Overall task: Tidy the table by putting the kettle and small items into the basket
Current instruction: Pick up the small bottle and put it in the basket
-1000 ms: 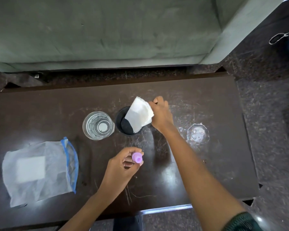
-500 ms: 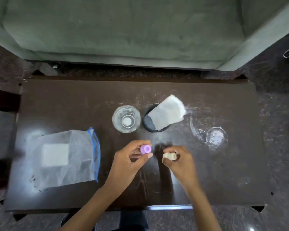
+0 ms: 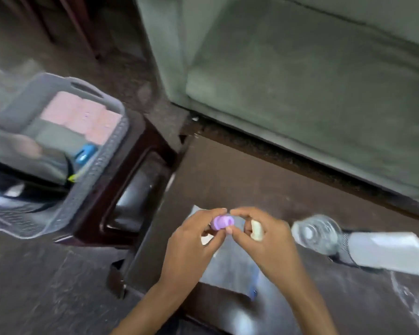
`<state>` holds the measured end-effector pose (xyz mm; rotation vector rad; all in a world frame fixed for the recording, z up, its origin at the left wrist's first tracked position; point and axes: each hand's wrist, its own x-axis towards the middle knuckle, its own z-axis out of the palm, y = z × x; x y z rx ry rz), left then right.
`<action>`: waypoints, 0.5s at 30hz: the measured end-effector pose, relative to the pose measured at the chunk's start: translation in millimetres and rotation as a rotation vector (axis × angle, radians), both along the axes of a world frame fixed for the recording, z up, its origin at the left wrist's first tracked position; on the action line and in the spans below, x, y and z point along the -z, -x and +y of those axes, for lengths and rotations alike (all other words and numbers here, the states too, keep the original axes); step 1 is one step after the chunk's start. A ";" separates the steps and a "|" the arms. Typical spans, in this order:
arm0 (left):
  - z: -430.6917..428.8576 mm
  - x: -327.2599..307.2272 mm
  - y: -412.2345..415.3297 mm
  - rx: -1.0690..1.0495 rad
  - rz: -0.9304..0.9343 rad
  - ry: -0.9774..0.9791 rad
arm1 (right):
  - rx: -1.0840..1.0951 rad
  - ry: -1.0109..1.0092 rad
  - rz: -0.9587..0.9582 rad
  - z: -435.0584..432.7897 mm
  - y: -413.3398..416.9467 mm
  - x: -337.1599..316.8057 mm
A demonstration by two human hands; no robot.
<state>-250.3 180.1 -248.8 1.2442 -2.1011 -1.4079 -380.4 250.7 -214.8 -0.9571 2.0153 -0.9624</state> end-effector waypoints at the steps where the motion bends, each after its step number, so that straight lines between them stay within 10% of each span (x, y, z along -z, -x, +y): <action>1: -13.9 -1.8 -8.3 -0.008 -0.013 0.062 | -0.048 0.022 0.051 -16.5 -7.0 -2.1; 15: -227.1 -19.8 -82.0 -0.843 0.408 -0.101 | -0.174 0.265 0.245 -345.2 -88.0 -27.7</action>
